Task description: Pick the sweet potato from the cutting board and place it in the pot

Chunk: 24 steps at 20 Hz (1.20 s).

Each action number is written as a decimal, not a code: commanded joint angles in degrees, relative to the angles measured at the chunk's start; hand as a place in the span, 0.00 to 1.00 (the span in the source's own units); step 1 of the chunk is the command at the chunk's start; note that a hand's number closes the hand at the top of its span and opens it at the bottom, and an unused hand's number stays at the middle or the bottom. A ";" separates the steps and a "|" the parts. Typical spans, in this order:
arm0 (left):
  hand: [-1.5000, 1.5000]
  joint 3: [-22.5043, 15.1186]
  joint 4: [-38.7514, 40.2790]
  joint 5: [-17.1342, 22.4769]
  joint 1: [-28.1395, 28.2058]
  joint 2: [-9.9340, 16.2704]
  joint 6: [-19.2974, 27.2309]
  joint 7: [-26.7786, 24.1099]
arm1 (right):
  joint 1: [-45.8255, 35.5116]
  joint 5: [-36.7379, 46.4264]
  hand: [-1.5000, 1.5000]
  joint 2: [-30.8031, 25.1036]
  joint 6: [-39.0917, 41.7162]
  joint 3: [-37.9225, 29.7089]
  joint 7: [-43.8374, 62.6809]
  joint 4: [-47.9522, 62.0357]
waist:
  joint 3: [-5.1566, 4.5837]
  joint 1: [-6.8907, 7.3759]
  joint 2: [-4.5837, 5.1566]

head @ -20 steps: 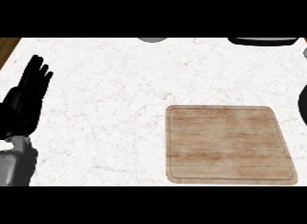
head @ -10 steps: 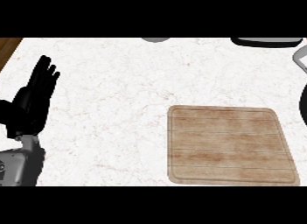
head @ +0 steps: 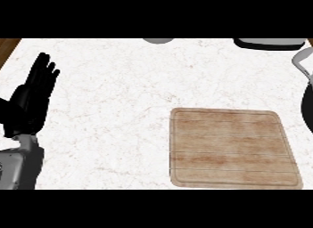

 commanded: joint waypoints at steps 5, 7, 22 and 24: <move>0.50 -0.56 -0.62 -0.14 1.11 -1.08 0.33 -0.59 | -5.04 -7.37 0.00 5.96 14.04 -1.79 -5.34 8.55 | 1.45 0.18 0.53; 0.50 1.19 -0.63 0.72 0.35 1.60 -0.99 1.12 | -6.37 -11.00 0.00 5.06 17.93 -4.86 -6.07 10.62 | 1.54 0.33 0.53; 0.50 -0.93 -0.93 -1.04 2.08 -1.66 0.81 -1.31 | -8.59 -18.77 0.00 -8.11 36.15 -11.70 -4.27 24.29 | 1.76 -0.49 1.00; 0.50 1.01 -0.12 1.03 3.38 0.17 -1.45 -1.55 | -8.06 -19.91 0.00 -10.35 38.55 -12.53 -3.72 24.58 | 1.76 -0.57 0.91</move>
